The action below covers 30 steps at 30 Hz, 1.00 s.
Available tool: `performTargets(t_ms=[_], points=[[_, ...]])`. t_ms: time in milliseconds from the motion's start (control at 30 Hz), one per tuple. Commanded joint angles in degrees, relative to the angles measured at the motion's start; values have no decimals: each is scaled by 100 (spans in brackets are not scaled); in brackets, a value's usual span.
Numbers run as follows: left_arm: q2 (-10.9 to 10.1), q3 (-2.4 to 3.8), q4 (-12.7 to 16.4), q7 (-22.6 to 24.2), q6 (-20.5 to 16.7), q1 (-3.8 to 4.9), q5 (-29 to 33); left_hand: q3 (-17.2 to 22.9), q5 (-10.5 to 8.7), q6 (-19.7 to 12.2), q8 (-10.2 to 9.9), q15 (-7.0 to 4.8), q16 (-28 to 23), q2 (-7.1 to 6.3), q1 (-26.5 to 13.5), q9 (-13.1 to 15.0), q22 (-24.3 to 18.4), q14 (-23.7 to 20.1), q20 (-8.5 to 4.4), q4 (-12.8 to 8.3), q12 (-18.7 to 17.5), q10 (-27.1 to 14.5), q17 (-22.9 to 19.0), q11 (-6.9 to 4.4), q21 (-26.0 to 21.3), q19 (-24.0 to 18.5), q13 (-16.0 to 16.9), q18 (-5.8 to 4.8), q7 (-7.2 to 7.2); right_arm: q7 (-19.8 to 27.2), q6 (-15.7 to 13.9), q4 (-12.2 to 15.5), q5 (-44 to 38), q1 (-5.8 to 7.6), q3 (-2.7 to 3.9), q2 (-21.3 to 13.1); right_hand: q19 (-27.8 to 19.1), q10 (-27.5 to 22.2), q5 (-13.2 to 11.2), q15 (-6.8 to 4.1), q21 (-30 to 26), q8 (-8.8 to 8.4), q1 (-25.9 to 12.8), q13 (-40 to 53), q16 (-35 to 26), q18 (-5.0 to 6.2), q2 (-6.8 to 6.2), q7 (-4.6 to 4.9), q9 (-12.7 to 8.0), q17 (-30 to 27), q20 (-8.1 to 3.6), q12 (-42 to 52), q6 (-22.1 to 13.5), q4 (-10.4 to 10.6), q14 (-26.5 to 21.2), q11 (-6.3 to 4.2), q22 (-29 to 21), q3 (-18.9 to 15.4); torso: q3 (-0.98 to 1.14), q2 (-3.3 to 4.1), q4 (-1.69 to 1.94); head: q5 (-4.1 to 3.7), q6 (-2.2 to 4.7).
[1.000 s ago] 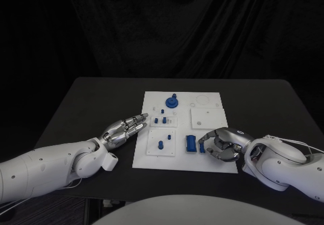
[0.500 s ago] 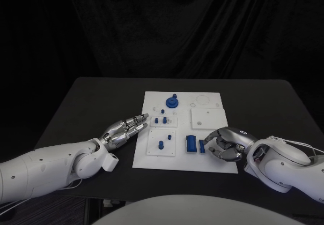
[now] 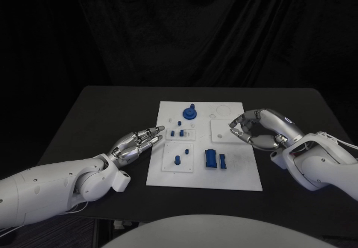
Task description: Assemble the parts on the task board
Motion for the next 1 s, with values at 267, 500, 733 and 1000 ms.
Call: performTargets(t_ms=[267, 500, 733, 1000], points=[[82, 13, 28, 1277, -603, 259, 29, 12, -153, 275, -3, -99, 12, -90, -59, 4, 49, 78, -85, 467, 216, 269, 20, -79, 97, 107, 16, 31, -55, 1614, 648, -532, 3516, 62, -6, 229, -3209, -3544, 891, 1038, -2505, -133, -614, -2199, -3067, -429, 281, 85, -276, -2273, 922, -2444, -2073, 20, -3756, 876, -3168, -896, 31, -224, -120, 104, -1], [295, 12, -230, 1279, -504, 288, 30, -198, -604, -19, -53, -114, -21, 10, -330, -21, -24, -13, 7, 591, -14, 69, -8, -128, 30, -3, -9, 116, -105, 1982, 1255, -733, 4370, -88, -7, 266, -5049, -4075, 754, 1089, -2759, -690, -804, -3444, -3820, -609, 680, -418, -711, -3087, 1015, -3133, -2843, 21, -4948, 782, -5611, -2043, 52, -341, -235, 248, -1], [334, 15, -293, 6, -488, 281, 6, 96, -1535, -784, -287, -133, -21, -326, -2965, -261, -182, -13, -359, 55, -425, -253, -8, -227, -109, -200, -231, -116, -372, 1712, 962, -772, 3962, -117, -2, 286, -5597, -4518, 20, 687, -2886, -1208, -2751, -4126, -4139, -945, 694, -750, -1189, -3658, 456, -3896, -3452, -523, -5230, 388, -6060, -2612, 49, -327, -233, 270, 12], [449, 188, -211, -123, -1109, 324, 162, 285, -2124, -1219, -287, -133, -21, -528, -4555, -261, -182, -13, -359, -272, -659, -431, -8, -227, -109, -200, -231, -188, -372, 1769, 713, -863, 4583, -242, 263, 566, -5597, -4518, -426, 454, -2886, -1529, -4042, -4400, -4352, -945, 694, -750, -1189, -3658, 144, -4380, -3849, -840, -5719, 165, -6236, -2612, 24, -355, -235, 161, 322]])
